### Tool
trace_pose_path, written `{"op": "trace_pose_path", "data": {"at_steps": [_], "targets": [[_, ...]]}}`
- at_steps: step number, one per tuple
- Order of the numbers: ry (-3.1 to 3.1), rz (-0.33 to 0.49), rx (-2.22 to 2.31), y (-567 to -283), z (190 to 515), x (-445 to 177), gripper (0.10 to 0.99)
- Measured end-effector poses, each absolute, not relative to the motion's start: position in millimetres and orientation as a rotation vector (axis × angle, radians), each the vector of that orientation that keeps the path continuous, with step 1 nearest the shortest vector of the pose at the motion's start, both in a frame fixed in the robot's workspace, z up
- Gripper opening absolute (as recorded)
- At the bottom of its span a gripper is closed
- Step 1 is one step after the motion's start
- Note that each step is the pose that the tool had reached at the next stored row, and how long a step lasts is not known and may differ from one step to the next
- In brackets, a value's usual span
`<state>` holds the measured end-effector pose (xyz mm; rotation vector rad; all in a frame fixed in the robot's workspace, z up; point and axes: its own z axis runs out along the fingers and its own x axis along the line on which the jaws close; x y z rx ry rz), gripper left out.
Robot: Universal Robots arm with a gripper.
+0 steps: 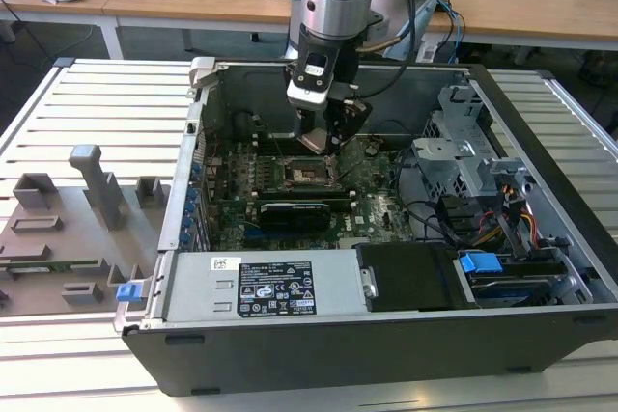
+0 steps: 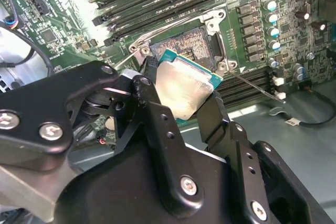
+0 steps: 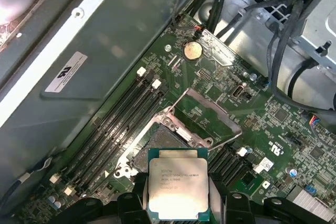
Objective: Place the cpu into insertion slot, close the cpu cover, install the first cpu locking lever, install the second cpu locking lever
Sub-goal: 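Place the cpu into insertion slot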
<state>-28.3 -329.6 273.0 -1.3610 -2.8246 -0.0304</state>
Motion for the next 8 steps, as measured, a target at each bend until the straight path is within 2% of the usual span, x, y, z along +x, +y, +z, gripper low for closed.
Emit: {"op": "trace_pose_path", "data": {"at_steps": [8], "targets": [[-2.768, -0.025, -1.478, -329.6, 272.9, -28.3, 0.545]]}}
